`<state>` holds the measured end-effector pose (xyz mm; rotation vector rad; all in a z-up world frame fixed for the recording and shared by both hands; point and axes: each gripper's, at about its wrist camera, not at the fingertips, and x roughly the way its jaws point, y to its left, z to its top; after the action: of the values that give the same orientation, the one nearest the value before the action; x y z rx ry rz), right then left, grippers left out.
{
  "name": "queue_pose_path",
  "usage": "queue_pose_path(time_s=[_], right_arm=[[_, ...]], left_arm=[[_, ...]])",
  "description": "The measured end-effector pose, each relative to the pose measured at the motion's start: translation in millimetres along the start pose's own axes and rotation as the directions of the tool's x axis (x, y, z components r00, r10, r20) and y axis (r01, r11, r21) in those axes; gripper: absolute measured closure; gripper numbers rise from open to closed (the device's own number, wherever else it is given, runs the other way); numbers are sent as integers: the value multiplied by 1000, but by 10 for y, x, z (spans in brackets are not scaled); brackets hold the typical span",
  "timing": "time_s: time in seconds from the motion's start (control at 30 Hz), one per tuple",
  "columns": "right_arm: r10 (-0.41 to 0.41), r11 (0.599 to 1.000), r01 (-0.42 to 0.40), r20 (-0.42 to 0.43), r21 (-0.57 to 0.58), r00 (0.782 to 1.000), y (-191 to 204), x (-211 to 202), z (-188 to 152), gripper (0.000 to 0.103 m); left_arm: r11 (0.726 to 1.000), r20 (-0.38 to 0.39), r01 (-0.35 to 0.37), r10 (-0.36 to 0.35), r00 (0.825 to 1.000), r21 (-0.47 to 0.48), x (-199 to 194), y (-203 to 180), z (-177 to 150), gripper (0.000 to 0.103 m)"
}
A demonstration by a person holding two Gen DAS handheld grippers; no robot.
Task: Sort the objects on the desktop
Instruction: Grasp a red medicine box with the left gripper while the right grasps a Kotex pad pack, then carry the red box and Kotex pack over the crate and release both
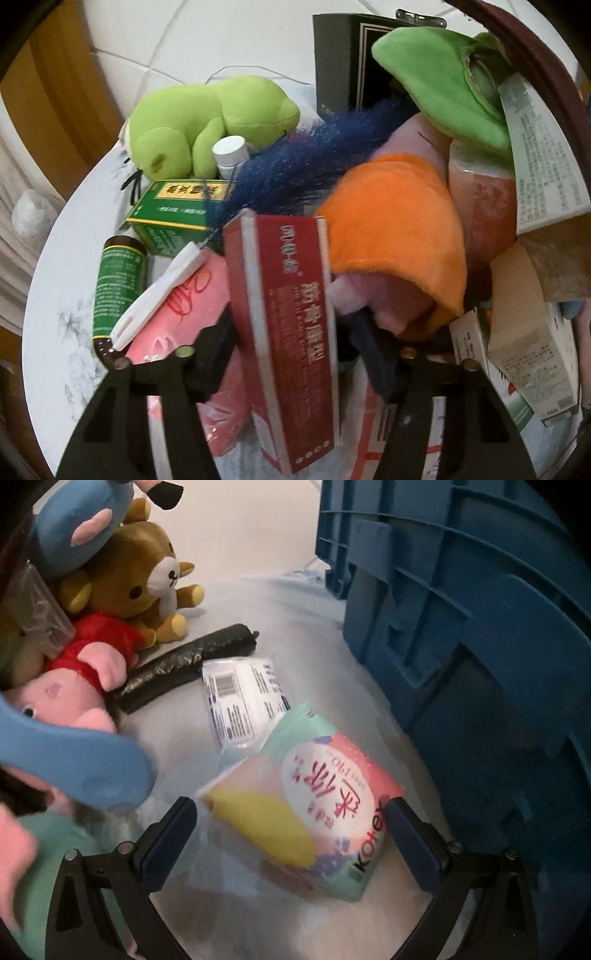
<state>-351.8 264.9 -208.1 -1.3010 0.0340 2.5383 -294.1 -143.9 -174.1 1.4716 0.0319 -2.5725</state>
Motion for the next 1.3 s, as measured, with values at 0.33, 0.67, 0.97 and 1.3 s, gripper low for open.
queue_pose_path(time_s=[0.33,0.67,0.97,1.3], right_arm=[[20,1000,-20,-15,-20,1000,-27,-192,-21,35],[205,978,-207,-50,-33,977,11,-757,-308,54],[244,964,-246,-29,-99,969,134,-1097,-477,64],[284,950,-294,-98,-109,954,131,-1143,-569,2]], left_arm=[[997,26,46,-45,999,-63,-226,158,-95,54],[996,122,70,-63,991,-54,-685,246,-192,54],[994,151,94,-85,985,-55,-827,252,-236,54],[994,83,97,-92,992,-58,-709,280,-381,54]])
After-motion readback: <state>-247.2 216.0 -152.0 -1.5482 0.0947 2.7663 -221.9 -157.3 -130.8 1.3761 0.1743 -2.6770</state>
